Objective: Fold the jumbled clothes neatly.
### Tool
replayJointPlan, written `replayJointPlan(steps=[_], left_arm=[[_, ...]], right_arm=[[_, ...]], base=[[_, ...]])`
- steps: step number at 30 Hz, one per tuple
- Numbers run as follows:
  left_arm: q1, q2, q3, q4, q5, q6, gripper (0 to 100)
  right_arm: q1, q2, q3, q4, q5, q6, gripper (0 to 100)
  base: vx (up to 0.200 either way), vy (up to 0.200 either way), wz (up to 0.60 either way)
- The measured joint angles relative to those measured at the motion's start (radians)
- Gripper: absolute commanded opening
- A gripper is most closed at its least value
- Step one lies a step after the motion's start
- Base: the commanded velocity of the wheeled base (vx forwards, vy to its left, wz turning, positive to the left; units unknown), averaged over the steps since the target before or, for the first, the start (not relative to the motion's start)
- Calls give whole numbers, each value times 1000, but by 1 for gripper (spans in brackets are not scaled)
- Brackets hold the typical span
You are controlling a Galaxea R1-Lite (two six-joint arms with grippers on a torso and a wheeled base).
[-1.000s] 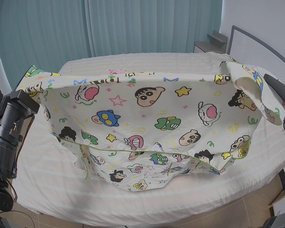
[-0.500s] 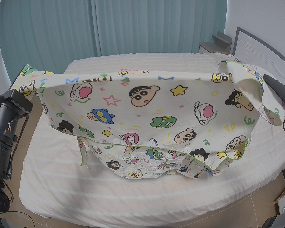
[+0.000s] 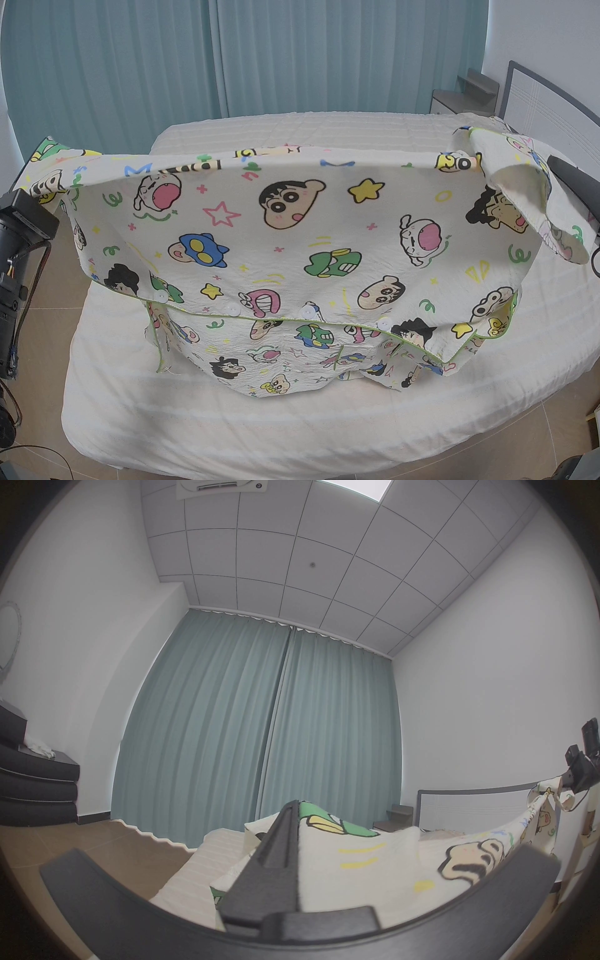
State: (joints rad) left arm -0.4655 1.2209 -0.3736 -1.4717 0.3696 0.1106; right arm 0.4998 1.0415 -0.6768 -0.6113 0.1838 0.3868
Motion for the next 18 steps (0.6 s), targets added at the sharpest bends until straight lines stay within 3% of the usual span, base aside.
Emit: replayJointPlan(steps=[14,18], left_arm=[[9,-27,18,4,1,1,0],[27,-39,26,23,1,1,0]], right_arm=[[3,14,-7,0,7,0,0],[3,13,-7,-1,10,0,0]], base=[[0,200,0],[0,0,0]])
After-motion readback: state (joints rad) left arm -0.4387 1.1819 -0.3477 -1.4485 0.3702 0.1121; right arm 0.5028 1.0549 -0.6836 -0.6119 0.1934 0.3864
